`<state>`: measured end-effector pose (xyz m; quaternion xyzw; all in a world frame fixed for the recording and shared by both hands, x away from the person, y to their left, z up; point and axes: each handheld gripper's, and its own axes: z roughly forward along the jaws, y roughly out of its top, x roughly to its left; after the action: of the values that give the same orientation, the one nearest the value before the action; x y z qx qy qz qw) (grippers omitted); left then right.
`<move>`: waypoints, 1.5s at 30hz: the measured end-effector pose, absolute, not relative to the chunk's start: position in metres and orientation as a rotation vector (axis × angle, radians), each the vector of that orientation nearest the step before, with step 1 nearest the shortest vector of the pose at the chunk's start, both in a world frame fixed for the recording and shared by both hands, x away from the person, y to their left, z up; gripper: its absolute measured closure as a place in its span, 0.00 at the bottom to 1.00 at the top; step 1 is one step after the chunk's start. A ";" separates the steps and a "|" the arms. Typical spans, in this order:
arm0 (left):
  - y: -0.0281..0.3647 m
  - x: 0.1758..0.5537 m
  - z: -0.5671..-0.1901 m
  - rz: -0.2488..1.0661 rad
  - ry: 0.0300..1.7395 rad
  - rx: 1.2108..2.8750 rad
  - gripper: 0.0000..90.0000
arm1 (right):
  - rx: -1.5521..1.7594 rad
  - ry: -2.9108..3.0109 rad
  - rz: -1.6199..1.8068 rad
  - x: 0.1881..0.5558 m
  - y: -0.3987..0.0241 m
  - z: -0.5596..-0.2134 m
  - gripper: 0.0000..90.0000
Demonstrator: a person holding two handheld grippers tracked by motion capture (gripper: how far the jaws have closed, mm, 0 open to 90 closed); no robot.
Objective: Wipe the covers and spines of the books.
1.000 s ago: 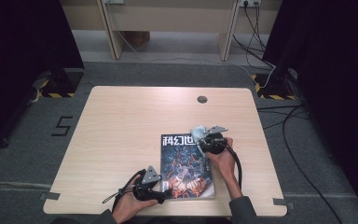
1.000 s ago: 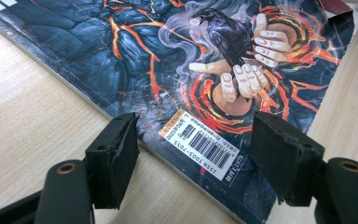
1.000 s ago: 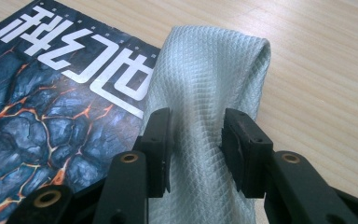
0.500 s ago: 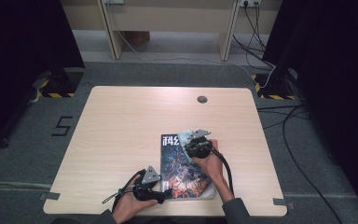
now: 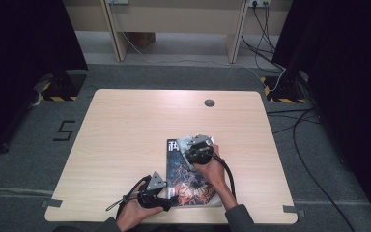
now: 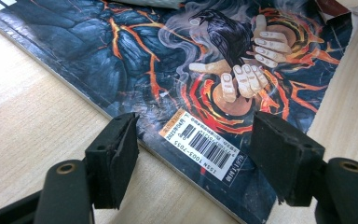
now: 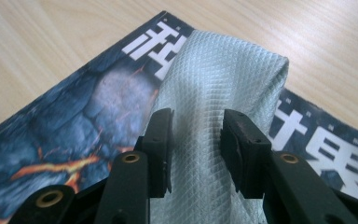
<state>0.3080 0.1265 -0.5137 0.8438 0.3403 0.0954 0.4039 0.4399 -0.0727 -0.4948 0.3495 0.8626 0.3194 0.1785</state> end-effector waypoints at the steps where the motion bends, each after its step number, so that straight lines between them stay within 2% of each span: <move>1: 0.127 0.308 -0.514 0.241 0.859 2.131 0.35 | 0.988 2.439 0.903 0.440 -0.073 -0.495 0.71; 7: 0.127 0.308 -0.514 0.240 0.860 2.131 0.35 | 0.984 2.468 0.863 0.455 -0.051 -0.492 0.72; 14: 0.127 0.308 -0.514 0.240 0.860 2.130 0.35 | 0.885 2.534 0.904 0.445 -0.030 -0.493 0.72; 19: 0.127 0.308 -0.514 0.240 0.860 2.129 0.35 | 0.853 2.549 0.881 0.441 -0.026 -0.492 0.71; 28: 0.125 0.308 -0.514 0.246 0.866 2.128 0.35 | 0.958 2.503 0.852 0.461 -0.029 -0.491 0.69; 41: 0.115 0.307 -0.516 0.265 0.889 2.102 0.31 | 0.897 2.554 0.840 0.449 -0.016 -0.489 0.72; 45: 0.115 0.308 -0.516 0.259 0.890 2.098 0.31 | 0.923 2.556 0.870 0.455 -0.022 -0.490 0.68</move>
<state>0.3081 0.1147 -0.5164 0.8337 0.3538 0.1029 0.4113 0.4549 -0.0220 -0.4899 0.3202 0.8865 0.3016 0.1435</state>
